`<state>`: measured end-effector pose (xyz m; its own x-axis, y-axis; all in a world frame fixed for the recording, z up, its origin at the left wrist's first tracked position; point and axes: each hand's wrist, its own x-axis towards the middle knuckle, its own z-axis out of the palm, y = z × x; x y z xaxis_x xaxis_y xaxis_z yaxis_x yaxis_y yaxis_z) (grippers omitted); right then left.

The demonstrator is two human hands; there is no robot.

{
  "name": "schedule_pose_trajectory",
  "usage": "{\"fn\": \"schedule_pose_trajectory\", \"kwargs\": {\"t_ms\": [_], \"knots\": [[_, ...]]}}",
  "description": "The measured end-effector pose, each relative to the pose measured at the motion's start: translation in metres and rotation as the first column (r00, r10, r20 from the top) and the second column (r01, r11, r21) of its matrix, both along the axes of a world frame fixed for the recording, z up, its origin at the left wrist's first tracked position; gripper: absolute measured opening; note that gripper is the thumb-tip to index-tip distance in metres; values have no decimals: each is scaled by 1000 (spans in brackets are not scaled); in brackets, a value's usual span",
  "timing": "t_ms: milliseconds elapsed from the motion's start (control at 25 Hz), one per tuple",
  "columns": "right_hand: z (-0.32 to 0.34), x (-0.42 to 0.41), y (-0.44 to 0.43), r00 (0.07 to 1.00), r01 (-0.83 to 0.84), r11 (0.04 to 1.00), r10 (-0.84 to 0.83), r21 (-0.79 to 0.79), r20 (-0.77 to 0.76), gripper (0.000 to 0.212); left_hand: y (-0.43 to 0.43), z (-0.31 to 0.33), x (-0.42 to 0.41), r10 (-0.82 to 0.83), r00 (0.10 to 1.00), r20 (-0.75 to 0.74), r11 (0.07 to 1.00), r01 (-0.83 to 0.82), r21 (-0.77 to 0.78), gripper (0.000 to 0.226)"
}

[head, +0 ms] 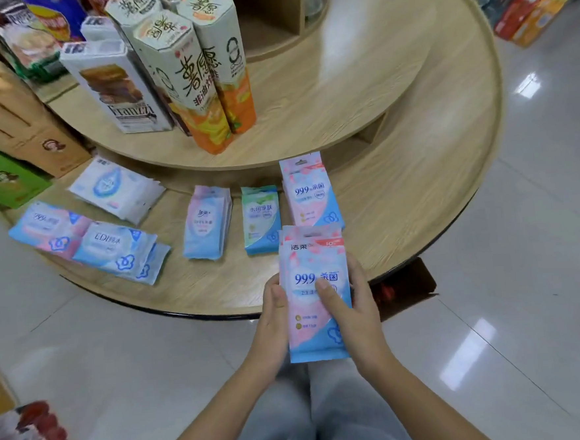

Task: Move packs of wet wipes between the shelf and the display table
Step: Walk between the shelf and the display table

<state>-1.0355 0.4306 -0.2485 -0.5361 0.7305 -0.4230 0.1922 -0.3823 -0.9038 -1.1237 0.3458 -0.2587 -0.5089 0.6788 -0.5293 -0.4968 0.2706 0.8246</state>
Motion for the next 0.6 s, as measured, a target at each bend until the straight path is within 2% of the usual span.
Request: {"fn": "schedule_pose_trajectory", "kwargs": {"t_ms": [40,120,200,280,360,440,520,600], "knots": [[-6,-3,3,1000,-19,999,18,-41,-22,51,6,-4,-1,-8,997,77,1000,7,7,50],[-18,-3,9,999,-10,998,13,-69,47,63,13,-10,-2,-31,983,183,999,34,-11,51],[-27,0,17,986,40,993,-21,-110,168,68,18,-15,-5,-107,972,209,993,114,-18,52],[-35,6,30,977,55,974,-8,-218,212,59,21,-25,-17,-242,947,209,966,255,-38,57],[-44,11,47,975,48,929,36,-367,219,46,30,-39,-39,-399,899,179,901,420,-106,62],[-58,12,62,974,54,877,59,-478,219,44,45,-54,-59,-525,841,130,822,541,-178,64],[-76,10,76,971,90,850,41,-519,235,42,60,-73,-70,-532,845,59,816,530,-232,63],[-94,4,86,968,116,843,23,-525,251,42,67,-97,-72,-488,867,-103,836,431,-339,71]]}}
